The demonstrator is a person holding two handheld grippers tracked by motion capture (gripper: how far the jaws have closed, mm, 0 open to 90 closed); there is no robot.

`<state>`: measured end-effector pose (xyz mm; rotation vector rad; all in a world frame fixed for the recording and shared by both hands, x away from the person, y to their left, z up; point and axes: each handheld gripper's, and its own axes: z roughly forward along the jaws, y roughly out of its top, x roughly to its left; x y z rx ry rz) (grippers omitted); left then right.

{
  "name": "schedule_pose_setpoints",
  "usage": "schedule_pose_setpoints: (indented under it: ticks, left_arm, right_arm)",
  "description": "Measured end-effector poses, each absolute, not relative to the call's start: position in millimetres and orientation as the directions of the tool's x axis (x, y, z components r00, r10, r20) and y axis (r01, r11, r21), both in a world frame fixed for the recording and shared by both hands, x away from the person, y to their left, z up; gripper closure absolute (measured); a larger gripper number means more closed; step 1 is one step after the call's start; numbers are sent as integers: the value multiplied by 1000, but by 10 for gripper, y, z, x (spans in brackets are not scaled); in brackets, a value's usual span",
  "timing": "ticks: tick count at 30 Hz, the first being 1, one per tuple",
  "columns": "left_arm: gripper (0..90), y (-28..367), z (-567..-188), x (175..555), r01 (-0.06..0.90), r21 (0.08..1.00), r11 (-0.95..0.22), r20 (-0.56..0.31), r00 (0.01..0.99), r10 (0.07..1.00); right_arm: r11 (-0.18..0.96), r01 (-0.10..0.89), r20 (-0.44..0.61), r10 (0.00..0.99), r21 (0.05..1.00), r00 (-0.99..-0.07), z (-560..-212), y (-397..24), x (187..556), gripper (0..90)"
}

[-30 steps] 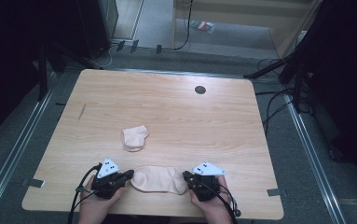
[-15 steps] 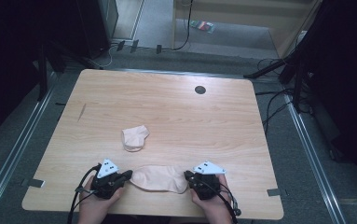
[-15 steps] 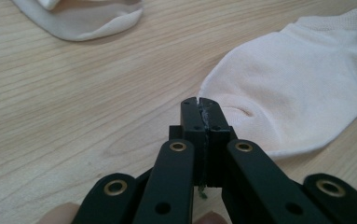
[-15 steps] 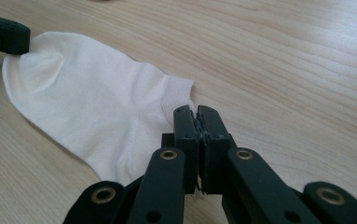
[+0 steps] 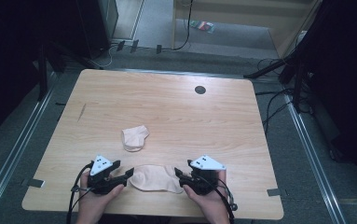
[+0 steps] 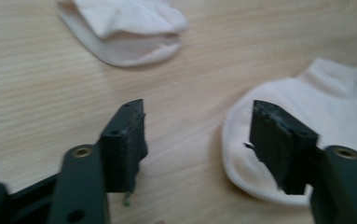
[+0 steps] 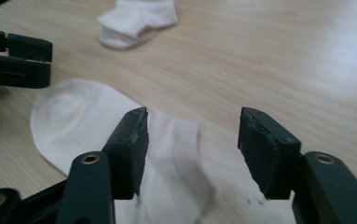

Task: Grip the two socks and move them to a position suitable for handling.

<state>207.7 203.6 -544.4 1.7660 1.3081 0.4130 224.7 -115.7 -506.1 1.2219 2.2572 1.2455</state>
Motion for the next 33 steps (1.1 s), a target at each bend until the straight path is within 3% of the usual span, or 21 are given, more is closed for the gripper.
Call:
schedule_pose_setpoints:
  ticks: [7, 11, 19, 25, 30, 31, 32, 33]
  left_arm:
    - [274, 2575, -5378, 2212, 549, 831, 92, -292, 288, 912]
    - [293, 2726, -5399, 2256, 553, 827, 104, -282, 248, 927]
    - [329, 2747, -5467, 2310, 588, 802, 107, -286, 220, 933]
    - [345, 2736, -5483, 2312, 599, 793, 110, -292, 216, 932]
    - [366, 2727, -5499, 2318, 609, 785, 114, -300, 212, 930]
    - [367, 2710, -5506, 2326, 611, 785, 107, -295, 216, 931]
    - [368, 2710, -5506, 2326, 611, 785, 107, -295, 216, 931]
    - [369, 2695, -5509, 2329, 611, 786, 99, -288, 220, 932]
  right_arm:
    - [348, 463, 81, 724, 815, -685, -4859, -515, 2504, 394]
    - [376, 461, 82, 698, 803, -712, -4899, -201, 2705, 411]
    - [436, 505, 91, 684, 745, -724, -5108, 268, 3122, 421]
    - [487, 498, 42, 683, 718, -729, -5234, 491, 3312, 433]
    - [526, 504, 25, 675, 685, -737, -5349, 548, 3350, 530]
    - [544, 482, -19, 676, 687, -736, -5370, 553, 3336, 650]
    - [544, 482, -19, 676, 687, -736, -5370, 553, 3336, 650]
    - [556, 481, -50, 687, 678, -725, -5356, 561, 3322, 798]
